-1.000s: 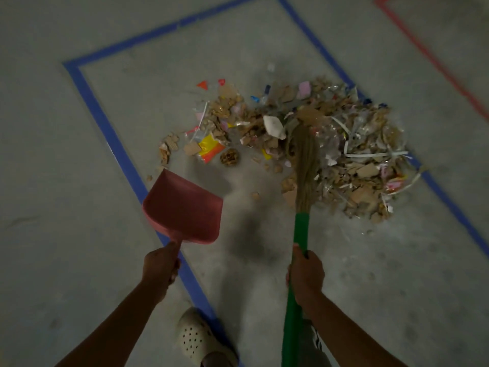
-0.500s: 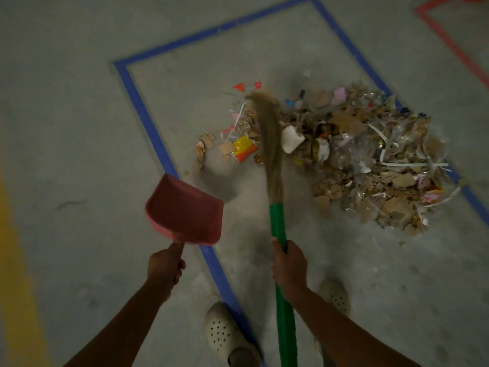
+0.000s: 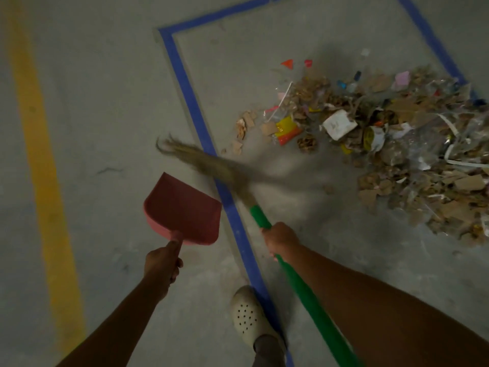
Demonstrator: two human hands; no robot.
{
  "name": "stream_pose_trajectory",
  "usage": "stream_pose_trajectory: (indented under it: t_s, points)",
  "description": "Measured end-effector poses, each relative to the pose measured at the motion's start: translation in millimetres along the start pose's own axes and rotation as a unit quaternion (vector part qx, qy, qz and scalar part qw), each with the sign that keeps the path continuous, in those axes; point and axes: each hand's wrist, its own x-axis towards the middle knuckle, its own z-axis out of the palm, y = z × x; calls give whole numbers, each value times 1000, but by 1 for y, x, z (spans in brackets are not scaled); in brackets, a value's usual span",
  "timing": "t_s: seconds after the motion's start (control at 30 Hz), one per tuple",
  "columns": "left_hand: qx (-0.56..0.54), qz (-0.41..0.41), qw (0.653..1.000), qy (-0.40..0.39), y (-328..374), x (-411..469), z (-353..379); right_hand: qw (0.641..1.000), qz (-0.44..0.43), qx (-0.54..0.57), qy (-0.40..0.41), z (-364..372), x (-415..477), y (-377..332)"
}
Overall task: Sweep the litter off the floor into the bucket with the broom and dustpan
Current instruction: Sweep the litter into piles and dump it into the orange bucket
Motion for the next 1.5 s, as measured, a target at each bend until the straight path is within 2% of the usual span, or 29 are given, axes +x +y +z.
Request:
stream_pose_trajectory:
  t_s: [0.2,0.33,0.43,0.57,0.7,0.8,0.9,1.03,1.17,1.23,1.3,1.5]
  points:
    - [9,3,1000,-17,6,9,13,980,119,128,98,-27,22,43]
    - [7,14,999,-39,25,4,30,926,186,267,194,-51,4,63]
    - [17,22,998,-50,45,-5,42,891,166,334,260,-59,-19,64]
    - [40,46,996,-62,75,-19,55,867,116,389,289,-61,-36,48]
    - [48,68,994,-63,107,-21,70,850,96,433,283,-70,-22,27]
    - [47,76,995,-54,128,-14,81,864,69,426,260,-81,-6,7]
    - [52,74,995,-47,148,-3,97,897,31,382,221,-100,15,-11]
    - [65,69,995,-35,171,16,119,961,-6,232,152,-125,55,-29]
    - [75,63,995,-34,190,31,142,985,12,163,55,-137,113,-47]
    - [80,63,994,-37,199,36,155,982,46,182,24,-143,138,-45]
    - [85,63,993,-43,207,40,167,970,84,228,26,-148,162,-35]
    - [121,74,988,-54,243,41,207,904,210,355,108,-178,190,11]
